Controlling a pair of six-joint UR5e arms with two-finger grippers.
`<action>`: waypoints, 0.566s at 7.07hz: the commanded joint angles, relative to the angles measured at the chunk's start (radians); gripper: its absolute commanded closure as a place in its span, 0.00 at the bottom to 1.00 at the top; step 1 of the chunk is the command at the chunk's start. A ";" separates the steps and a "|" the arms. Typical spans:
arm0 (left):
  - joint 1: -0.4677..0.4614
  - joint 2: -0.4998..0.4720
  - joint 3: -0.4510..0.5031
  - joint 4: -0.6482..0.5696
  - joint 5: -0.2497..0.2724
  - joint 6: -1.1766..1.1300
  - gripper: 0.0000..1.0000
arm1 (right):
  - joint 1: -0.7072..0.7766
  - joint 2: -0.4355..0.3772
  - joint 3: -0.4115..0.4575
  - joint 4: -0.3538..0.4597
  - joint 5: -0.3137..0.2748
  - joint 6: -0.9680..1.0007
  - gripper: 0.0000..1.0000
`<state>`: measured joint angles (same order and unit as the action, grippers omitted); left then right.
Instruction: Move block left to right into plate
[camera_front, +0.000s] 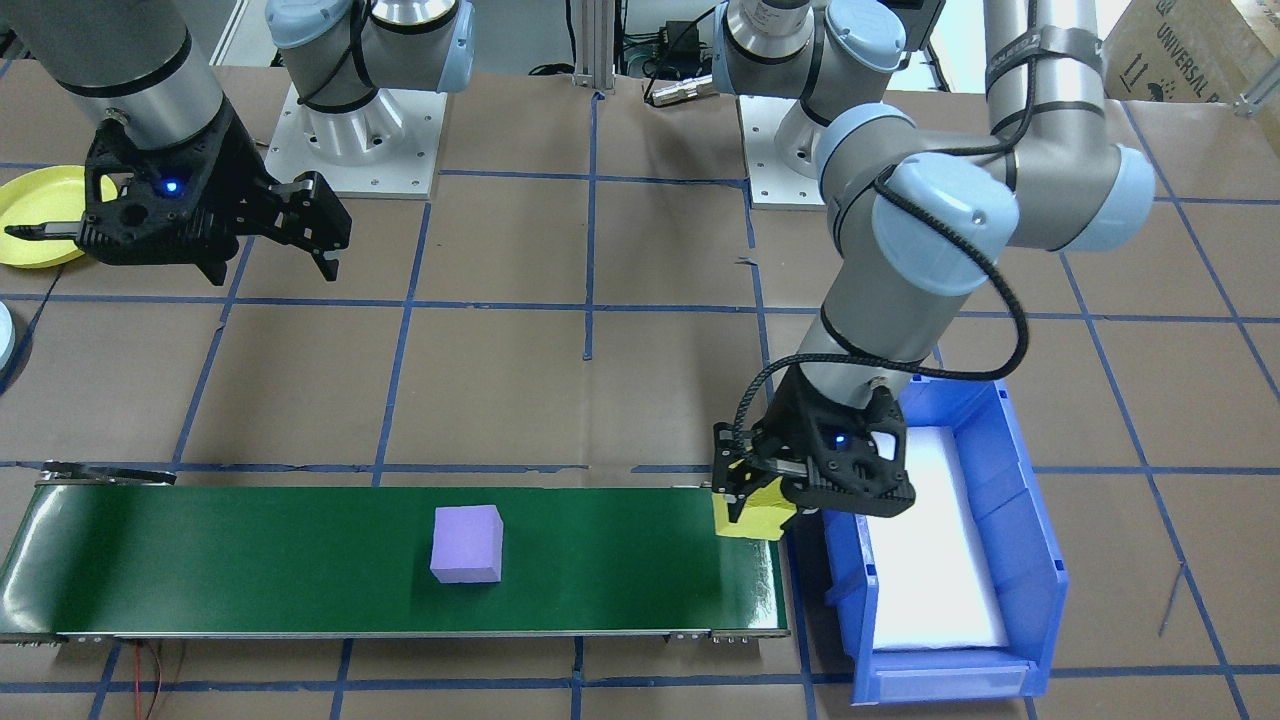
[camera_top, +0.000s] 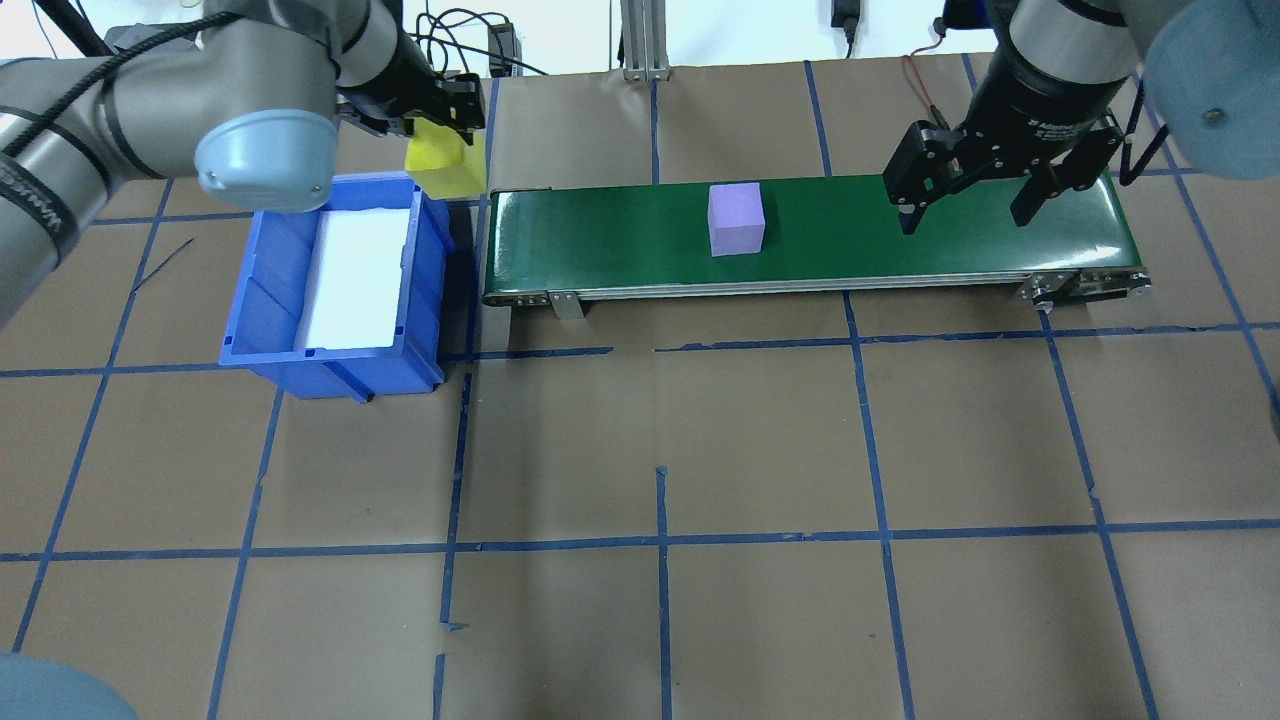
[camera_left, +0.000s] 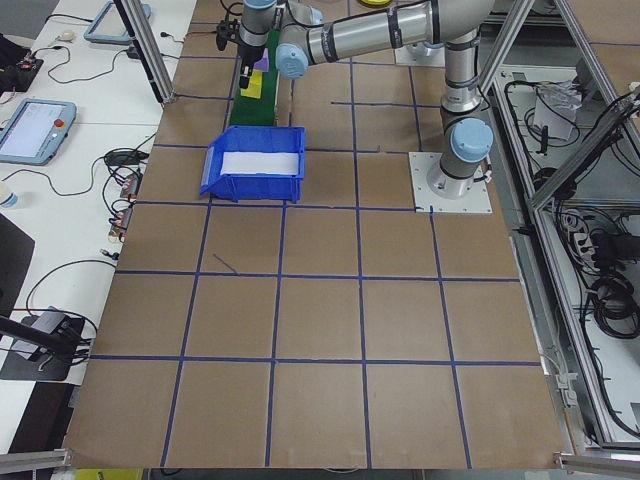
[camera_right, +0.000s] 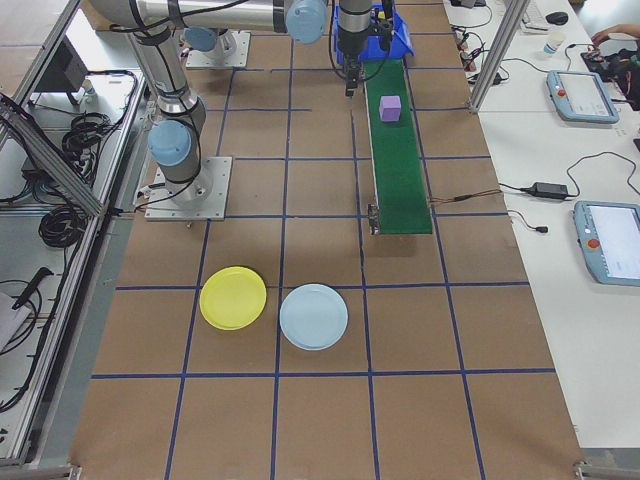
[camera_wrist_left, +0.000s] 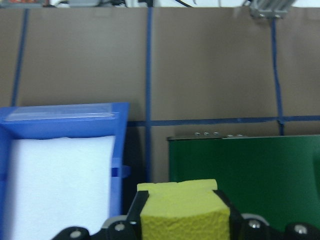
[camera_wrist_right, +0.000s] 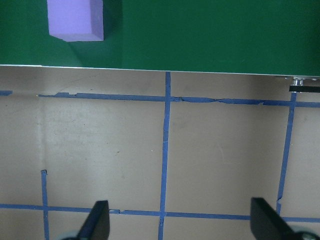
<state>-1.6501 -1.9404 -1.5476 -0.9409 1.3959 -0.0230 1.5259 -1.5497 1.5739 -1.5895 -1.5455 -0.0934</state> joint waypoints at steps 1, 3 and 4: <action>-0.042 -0.070 -0.005 0.036 -0.029 -0.005 0.63 | -0.006 0.000 -0.002 -0.003 -0.001 -0.014 0.00; -0.042 -0.126 -0.008 0.086 -0.025 -0.002 0.52 | -0.149 0.006 -0.012 0.011 0.016 -0.052 0.00; -0.042 -0.130 -0.009 0.086 -0.022 0.000 0.01 | -0.224 0.043 -0.029 -0.003 0.015 -0.172 0.00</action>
<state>-1.6912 -2.0555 -1.5554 -0.8630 1.3709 -0.0247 1.3912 -1.5362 1.5605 -1.5829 -1.5327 -0.1644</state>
